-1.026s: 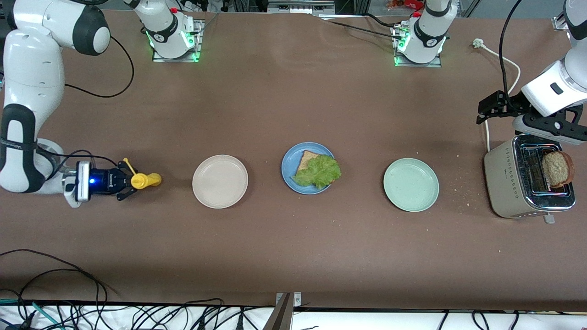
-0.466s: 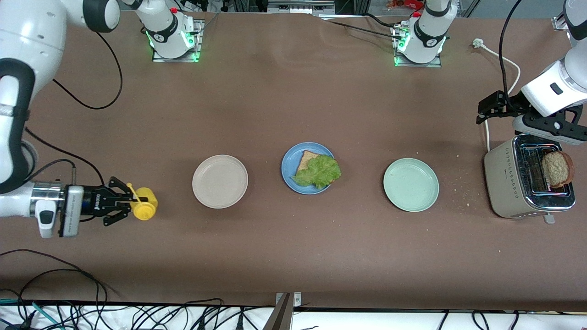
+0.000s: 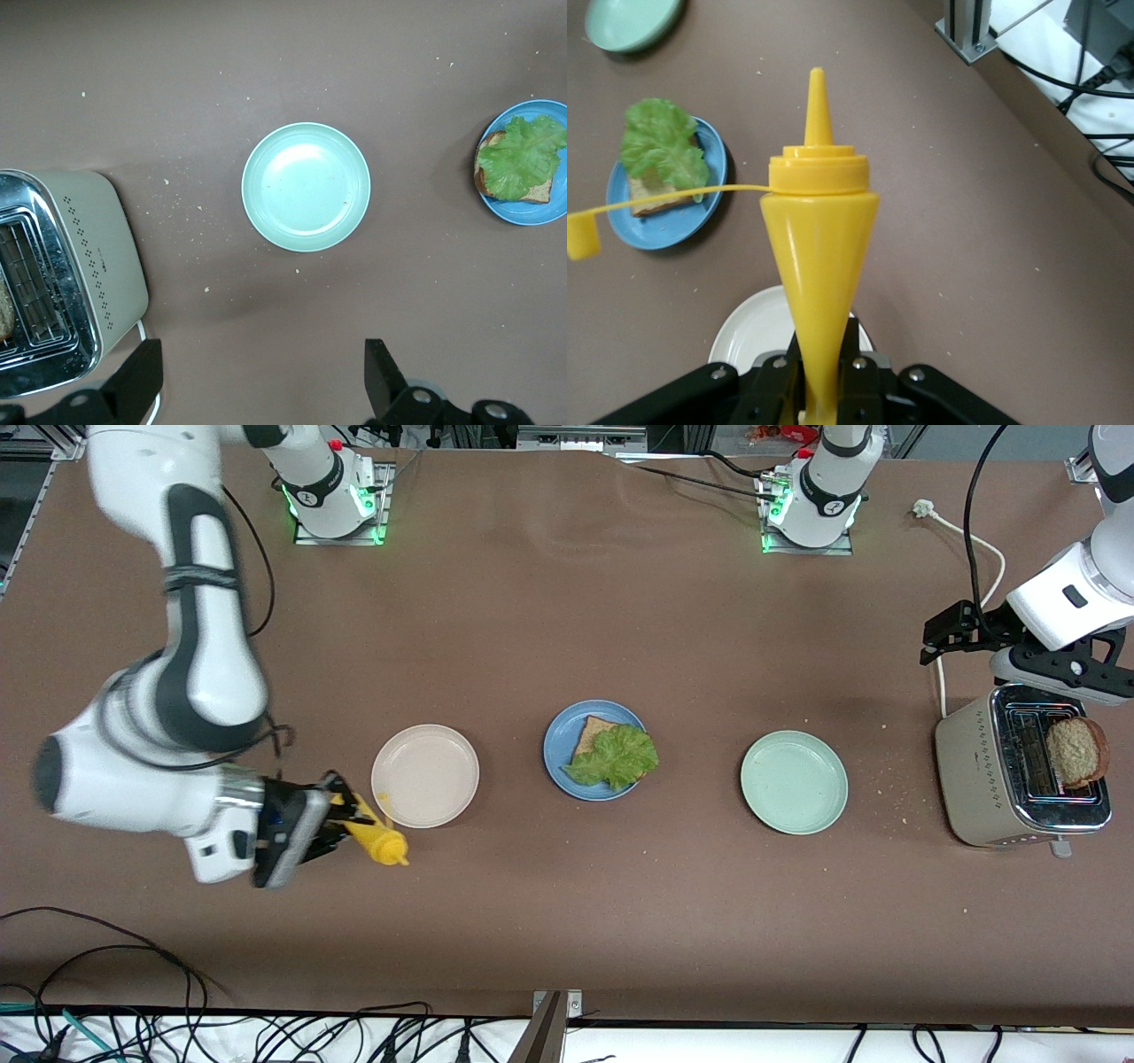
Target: Make sandwich in blue plate with both arms
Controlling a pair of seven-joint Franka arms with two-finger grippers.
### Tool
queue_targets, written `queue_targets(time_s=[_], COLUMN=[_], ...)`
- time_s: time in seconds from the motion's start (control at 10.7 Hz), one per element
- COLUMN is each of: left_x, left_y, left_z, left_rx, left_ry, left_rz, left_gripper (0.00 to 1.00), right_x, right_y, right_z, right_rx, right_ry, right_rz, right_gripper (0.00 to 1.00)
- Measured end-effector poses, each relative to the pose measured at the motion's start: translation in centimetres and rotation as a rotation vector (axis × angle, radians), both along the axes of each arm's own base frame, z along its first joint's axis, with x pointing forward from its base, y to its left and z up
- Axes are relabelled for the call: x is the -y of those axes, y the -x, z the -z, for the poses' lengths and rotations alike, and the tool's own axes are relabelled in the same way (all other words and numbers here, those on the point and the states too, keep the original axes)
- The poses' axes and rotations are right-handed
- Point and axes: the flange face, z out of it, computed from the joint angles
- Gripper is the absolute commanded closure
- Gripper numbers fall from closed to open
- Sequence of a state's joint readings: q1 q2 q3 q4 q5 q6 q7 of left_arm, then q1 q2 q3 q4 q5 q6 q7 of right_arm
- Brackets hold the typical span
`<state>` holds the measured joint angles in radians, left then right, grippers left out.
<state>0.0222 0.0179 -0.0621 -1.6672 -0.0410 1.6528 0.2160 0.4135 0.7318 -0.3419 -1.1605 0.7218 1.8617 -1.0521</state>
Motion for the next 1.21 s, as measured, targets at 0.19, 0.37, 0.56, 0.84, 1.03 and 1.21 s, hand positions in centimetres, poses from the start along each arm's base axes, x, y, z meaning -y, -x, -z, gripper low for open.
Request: queue_targets(time_s=[0.19,0.37,0.56,0.84,1.03,1.21], left_x=[0.0,-0.1,-0.1,-0.1,-0.1,-0.1], left_y=[0.0,0.0,0.0,0.0,0.0,0.0], left_z=[0.0,0.0,0.0,0.0,0.0,0.0], left_rx=[0.000,-0.001,-0.001,-0.001,-0.001,-0.001], left_ry=[0.000,0.000,0.000,0.000,0.001,0.001], left_rz=[-0.001,-0.001,-0.002,-0.002,-0.002,-0.002], left_gripper=[0.00,0.00,0.00,0.00,0.00,0.00], right_x=[-8.4,-15.9,-22.8,-30.2,-33.1,-34.9], right_y=[2.1,5.4,9.4,15.0,18.3,20.7], right_z=[-0.3,-0.4,0.4,3.0,6.4,9.2], right_rx=[0.031,0.071,0.138,0.296,0.364,0.404], right_ry=[0.169,0.333,0.494,0.704,0.801,0.883], right_rz=[0.030,0.035,0.013,-0.091,-0.146,-0.218], right_gripper=[0.85,0.85,0.84,0.84,0.84,0.89])
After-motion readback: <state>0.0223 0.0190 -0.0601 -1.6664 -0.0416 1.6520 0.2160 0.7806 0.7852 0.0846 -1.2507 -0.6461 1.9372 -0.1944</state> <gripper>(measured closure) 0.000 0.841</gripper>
